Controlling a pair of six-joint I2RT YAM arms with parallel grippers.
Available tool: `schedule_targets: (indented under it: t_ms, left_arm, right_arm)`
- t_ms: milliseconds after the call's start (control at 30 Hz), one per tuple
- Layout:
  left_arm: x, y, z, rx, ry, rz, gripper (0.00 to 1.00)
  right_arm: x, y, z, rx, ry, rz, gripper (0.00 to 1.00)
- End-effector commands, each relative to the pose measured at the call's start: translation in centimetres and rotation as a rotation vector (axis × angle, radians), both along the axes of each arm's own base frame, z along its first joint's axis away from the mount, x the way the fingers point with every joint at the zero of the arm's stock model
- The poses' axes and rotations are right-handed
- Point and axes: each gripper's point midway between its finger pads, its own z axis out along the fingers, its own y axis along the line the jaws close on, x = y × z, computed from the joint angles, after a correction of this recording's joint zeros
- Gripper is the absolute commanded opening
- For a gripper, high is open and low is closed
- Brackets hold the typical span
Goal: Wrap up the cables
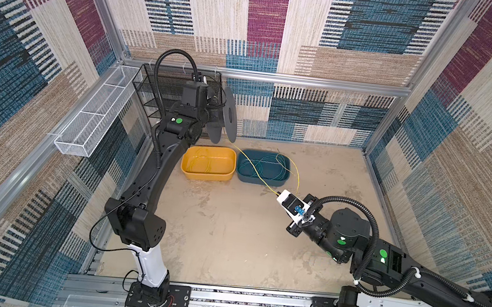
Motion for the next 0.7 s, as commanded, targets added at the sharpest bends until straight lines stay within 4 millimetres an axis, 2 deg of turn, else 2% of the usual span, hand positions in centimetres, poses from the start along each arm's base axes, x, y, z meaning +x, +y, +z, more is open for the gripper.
schedule_targets:
  t_ms: [0,167,233,400,500,667]
  left_arm:
    - [-0.1,0.1,0.7,0.126,-0.046,-0.008,0.00]
    - [-2.5,0.4,-1.3,0.319,0.032,-0.038,0.00]
    - [-3.7,0.7,-2.1,0.376,0.060,-0.052,0.00]
    - [-7.0,0.0,-3.9,0.470,0.094,-0.143,0.00]
    - [-8.9,-0.6,-4.4,0.529,0.093,-0.177,0.00]
    - [-12.4,-1.5,-4.5,0.613,0.070,-0.220,0.00]
  right_arm:
    - [1.0,-0.3,2.7,0.030,-0.106,-0.064,0.00]
    - [2.0,-0.8,4.4,-0.035,-0.198,-0.139,0.00]
    - [2.1,-0.4,4.9,-0.053,-0.216,-0.130,0.00]
    - [2.3,0.5,7.1,-0.042,-0.261,-0.112,0.00]
    - [3.2,0.6,8.0,-0.040,-0.276,-0.128,0.00]
    - [4.7,0.7,10.6,0.004,-0.315,-0.133,0.00]
